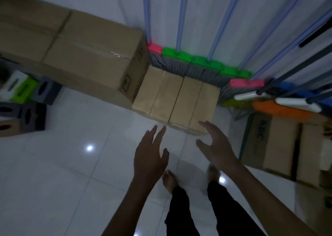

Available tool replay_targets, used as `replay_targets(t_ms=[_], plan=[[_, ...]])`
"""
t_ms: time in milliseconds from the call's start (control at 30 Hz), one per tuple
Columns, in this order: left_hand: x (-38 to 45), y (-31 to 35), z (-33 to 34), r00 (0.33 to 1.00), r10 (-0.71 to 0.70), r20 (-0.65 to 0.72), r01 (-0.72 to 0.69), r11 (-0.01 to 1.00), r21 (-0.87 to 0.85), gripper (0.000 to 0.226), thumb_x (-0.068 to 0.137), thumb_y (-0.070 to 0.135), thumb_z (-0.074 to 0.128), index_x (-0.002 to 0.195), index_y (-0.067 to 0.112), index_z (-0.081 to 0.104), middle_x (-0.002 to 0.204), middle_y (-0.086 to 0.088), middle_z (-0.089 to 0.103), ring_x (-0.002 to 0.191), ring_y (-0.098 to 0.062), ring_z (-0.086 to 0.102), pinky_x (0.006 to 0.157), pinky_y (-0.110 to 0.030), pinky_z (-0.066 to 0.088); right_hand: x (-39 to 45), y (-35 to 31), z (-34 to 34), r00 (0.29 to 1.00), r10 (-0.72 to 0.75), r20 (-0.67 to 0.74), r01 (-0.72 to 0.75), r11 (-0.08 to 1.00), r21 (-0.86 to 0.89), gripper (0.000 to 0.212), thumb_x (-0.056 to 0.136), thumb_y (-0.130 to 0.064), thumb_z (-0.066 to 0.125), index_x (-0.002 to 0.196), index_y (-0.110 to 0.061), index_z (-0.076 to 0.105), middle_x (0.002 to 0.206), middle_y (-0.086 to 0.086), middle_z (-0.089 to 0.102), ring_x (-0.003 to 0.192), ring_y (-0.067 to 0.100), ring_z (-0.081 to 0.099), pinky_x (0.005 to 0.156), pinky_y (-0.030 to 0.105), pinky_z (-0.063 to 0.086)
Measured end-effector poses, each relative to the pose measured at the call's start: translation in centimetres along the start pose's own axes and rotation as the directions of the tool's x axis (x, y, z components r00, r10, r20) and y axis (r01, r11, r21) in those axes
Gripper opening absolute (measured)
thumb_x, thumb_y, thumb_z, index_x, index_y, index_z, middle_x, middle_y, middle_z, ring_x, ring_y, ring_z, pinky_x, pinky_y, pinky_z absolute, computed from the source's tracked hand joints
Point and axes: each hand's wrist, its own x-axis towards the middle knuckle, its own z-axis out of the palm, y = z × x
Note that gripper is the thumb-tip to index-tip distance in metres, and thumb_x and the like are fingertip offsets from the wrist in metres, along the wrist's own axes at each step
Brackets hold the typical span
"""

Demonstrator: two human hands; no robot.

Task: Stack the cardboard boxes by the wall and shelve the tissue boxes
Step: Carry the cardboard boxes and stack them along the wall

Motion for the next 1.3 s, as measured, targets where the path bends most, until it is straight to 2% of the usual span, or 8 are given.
replay_targets(t_ms=[133, 233, 400, 467, 667, 967, 1100, 1300], plan=[[-5.7, -0.7, -7.0, 0.989, -0.095, -0.112, 0.081, 0.988, -0.129, 0.069, 0.1, 0.039, 0.058, 0.158, 0.046, 0.021, 0.167, 0.013, 0.021, 0.155, -0.015, 0.017, 0.12, -0.039, 0.025, -4.8, -8.3, 1.1, 0.979, -0.202, 0.042, 0.204, 0.977, -0.057, 0.056, 0.092, -0.027, 0.068, 0.145, -0.029, 0.048, 0.156, -0.003, 0.038, 0.144, 0.015, 0.032, 0.117, 0.027, 0.025], [-9.7, -1.8, -11.4, 0.954, -0.199, -0.222, 0.141, 0.957, -0.254, 0.066, 0.1, 0.043, 0.056, 0.157, 0.048, 0.023, 0.166, 0.013, 0.025, 0.153, -0.013, 0.021, 0.122, -0.037, 0.025, -7.4, -13.8, 2.9, 0.952, -0.288, 0.108, 0.294, 0.954, -0.052, 0.058, 0.088, -0.04, 0.064, 0.144, -0.031, 0.051, 0.157, -0.005, 0.037, 0.144, 0.016, 0.032, 0.117, 0.038, 0.033], [-14.7, -4.9, -16.6, 0.828, -0.383, -0.409, 0.21, 0.889, -0.407, 0.066, 0.099, 0.041, 0.06, 0.156, 0.047, 0.027, 0.165, 0.016, 0.027, 0.153, -0.009, 0.022, 0.123, -0.041, 0.029, -9.2, -21.3, 7.9, 0.879, -0.43, 0.207, 0.446, 0.894, -0.038, 0.051, 0.091, -0.038, 0.066, 0.138, -0.042, 0.047, 0.149, -0.015, 0.042, 0.137, 0.006, 0.036, 0.116, 0.031, 0.032], [-15.7, -7.1, -18.2, 0.769, -0.471, -0.433, 0.27, 0.853, -0.447, 0.067, 0.099, 0.037, 0.061, 0.155, 0.048, 0.027, 0.165, 0.016, 0.025, 0.153, -0.01, 0.021, 0.123, -0.043, 0.03, -9.2, -24.1, 10.8, 0.842, -0.462, 0.277, 0.486, 0.874, -0.02, 0.052, 0.09, -0.041, 0.065, 0.138, -0.045, 0.045, 0.146, -0.016, 0.045, 0.136, 0.007, 0.04, 0.116, 0.038, 0.037], [-15.9, -15.9, -24.7, 0.63, -0.612, -0.478, 0.471, 0.791, -0.391, 0.069, 0.096, 0.04, 0.059, 0.157, 0.045, 0.026, 0.167, 0.012, 0.02, 0.155, -0.02, 0.015, 0.121, -0.047, 0.031, -7.3, -32.6, 19.4, 0.732, -0.526, 0.433, 0.592, 0.806, -0.022, 0.057, 0.091, -0.036, 0.066, 0.143, -0.043, 0.045, 0.155, -0.01, 0.04, 0.143, 0.011, 0.034, 0.119, 0.04, 0.032], [-13.9, -32.4, -37.5, 0.578, -0.679, -0.452, 0.684, 0.706, -0.186, 0.072, 0.097, 0.046, 0.053, 0.16, 0.043, 0.018, 0.17, 0.008, 0.011, 0.157, -0.023, 0.011, 0.122, -0.05, 0.027, -2.9, -46.8, 32.6, 0.676, -0.504, 0.537, 0.632, 0.772, -0.072, 0.059, 0.094, -0.031, 0.066, 0.149, -0.034, 0.043, 0.158, -0.005, 0.033, 0.146, 0.014, 0.027, 0.116, 0.026, 0.021], [-16.4, -39.0, -41.7, 0.532, -0.72, -0.446, 0.679, 0.677, -0.283, 0.074, 0.095, 0.041, 0.058, 0.159, 0.041, 0.022, 0.17, 0.008, 0.011, 0.156, -0.023, 0.012, 0.118, -0.046, 0.034, -2.7, -52.9, 40.4, 0.614, -0.497, 0.613, 0.678, 0.73, -0.088, 0.061, 0.094, -0.029, 0.066, 0.15, -0.028, 0.042, 0.161, 0.001, 0.031, 0.148, 0.016, 0.026, 0.115, 0.026, 0.022], [-21.0, -50.1, -46.5, 0.465, -0.74, -0.486, 0.518, 0.672, -0.529, 0.074, 0.095, 0.034, 0.064, 0.157, 0.045, 0.024, 0.168, 0.015, 0.012, 0.154, -0.015, 0.017, 0.107, -0.025, 0.029, -5.2, -61.7, 53.4, 0.54, -0.506, 0.672, 0.74, 0.666, -0.094, 0.063, 0.093, -0.027, 0.067, 0.15, -0.022, 0.043, 0.158, 0.004, 0.035, 0.145, 0.019, 0.032, 0.11, 0.02, 0.024]])
